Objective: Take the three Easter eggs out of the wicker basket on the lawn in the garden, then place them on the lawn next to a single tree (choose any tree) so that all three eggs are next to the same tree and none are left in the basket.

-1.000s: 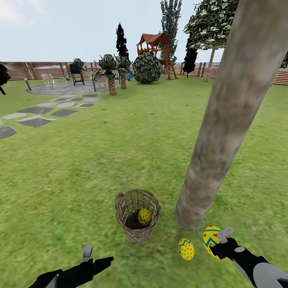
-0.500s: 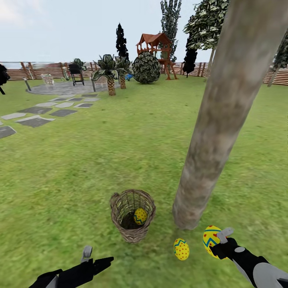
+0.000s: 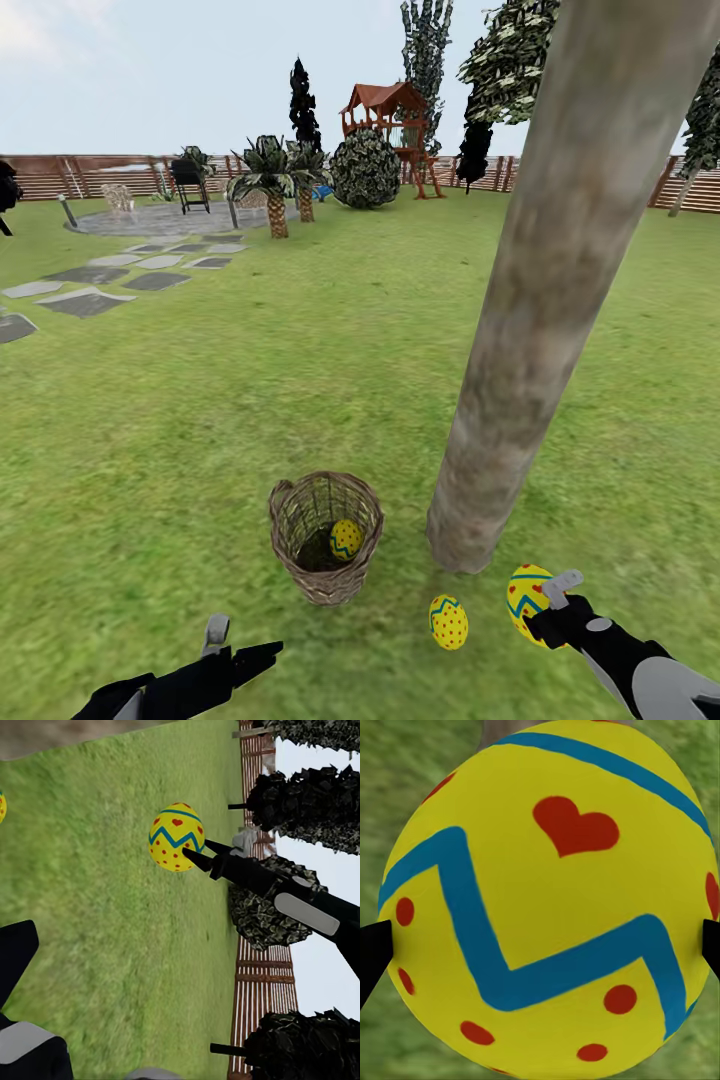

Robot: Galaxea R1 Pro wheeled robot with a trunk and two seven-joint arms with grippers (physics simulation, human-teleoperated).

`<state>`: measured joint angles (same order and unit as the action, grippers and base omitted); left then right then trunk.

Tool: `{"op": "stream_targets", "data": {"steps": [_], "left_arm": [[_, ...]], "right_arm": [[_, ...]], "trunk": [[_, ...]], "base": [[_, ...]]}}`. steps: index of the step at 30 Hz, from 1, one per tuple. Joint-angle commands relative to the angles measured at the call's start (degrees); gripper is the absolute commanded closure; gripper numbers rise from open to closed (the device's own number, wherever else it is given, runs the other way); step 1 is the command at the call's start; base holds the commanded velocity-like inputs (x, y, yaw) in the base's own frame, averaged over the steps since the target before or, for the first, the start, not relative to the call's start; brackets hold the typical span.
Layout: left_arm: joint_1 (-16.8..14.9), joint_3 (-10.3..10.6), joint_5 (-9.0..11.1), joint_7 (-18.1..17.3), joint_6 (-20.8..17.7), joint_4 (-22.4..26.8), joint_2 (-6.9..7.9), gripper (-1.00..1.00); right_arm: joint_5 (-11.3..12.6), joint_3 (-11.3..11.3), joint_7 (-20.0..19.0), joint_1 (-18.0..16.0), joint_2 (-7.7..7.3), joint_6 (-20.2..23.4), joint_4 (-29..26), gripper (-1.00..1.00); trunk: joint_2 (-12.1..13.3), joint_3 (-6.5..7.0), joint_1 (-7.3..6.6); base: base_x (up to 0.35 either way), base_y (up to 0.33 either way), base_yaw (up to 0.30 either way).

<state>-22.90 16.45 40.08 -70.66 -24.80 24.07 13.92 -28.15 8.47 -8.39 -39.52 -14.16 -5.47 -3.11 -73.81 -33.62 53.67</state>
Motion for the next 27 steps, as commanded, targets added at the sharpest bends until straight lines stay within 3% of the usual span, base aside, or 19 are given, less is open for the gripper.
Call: {"op": "stream_targets", "data": {"steps": [1, 27], "left_arm": [[0.0, 0.4, 0.5, 0.0, -0.6, 0.0, 0.06, -1.0], [0.0, 0.5, 0.5, -0.1, -0.6, 0.2, -0.16, -1.0]], "right_arm": [[-0.4, 0.5, -0.2, 0.0, -0.09, -0.2, 0.0, 1.0], [0.0, 0.6, -0.3, 0.0, 0.07, -0.2, -0.6, 1.0]], "trunk": [[-0.4, -0.24, 0.22], [-10.9, -4.9, 5.94]], "base": [[0.0, 0.0, 0.0], [0.0, 0.0, 0.0]]}}
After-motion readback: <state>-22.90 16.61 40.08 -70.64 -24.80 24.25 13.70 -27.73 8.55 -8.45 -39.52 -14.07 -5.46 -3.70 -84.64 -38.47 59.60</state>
